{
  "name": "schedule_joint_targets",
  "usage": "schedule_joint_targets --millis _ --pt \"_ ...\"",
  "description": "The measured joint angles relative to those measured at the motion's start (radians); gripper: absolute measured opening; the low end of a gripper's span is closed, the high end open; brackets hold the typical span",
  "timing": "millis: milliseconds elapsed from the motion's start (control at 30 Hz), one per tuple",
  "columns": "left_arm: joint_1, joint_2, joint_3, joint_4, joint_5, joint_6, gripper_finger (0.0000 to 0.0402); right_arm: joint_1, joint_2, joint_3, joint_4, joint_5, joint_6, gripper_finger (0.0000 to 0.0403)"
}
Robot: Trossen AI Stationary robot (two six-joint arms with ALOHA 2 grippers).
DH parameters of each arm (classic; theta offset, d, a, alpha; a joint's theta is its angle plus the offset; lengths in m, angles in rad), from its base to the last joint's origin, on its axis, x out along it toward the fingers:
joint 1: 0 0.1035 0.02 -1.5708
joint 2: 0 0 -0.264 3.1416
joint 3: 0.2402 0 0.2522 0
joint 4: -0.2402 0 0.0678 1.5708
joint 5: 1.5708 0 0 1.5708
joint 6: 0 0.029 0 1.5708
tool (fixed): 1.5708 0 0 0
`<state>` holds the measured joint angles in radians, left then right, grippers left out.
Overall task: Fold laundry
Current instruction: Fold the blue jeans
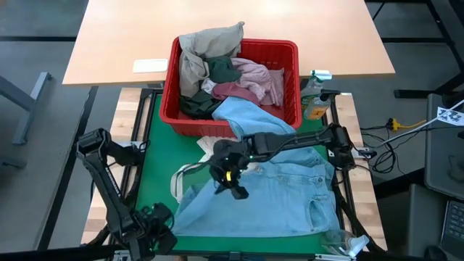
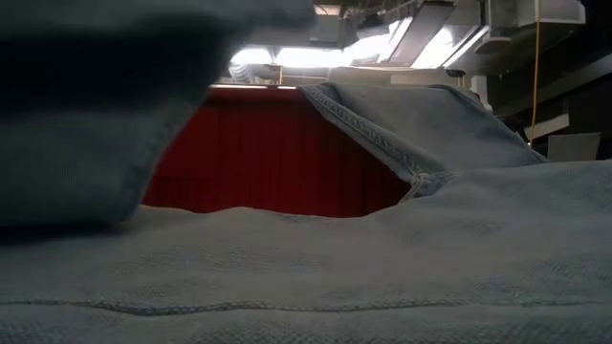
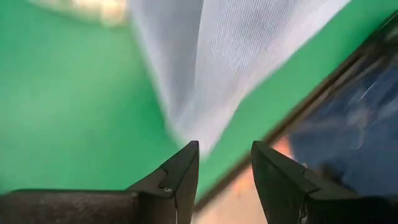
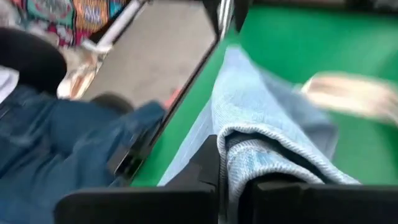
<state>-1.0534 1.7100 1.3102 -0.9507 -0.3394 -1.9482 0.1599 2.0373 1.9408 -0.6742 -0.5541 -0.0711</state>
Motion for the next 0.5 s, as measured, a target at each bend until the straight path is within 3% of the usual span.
schedule_joint_targets --millis 100,167,500 --pt "0.023 0.000 0.000 -0.002 -0.182 0.068 0.0141 0.014 0.000 0.000 -0.128 -0.004 0.000 0.0017" --pt "0.059 0.000 0.000 -0.002 -0.242 0.115 0.0141 0.025 0.000 -0.001 -0.207 -0.001 0.000 0.0017" --pt "0.287 0.000 0.000 -0.094 -0.218 0.370 0.0141 0.082 0.001 -0.002 -0.408 0.023 -0.013 0.0017"
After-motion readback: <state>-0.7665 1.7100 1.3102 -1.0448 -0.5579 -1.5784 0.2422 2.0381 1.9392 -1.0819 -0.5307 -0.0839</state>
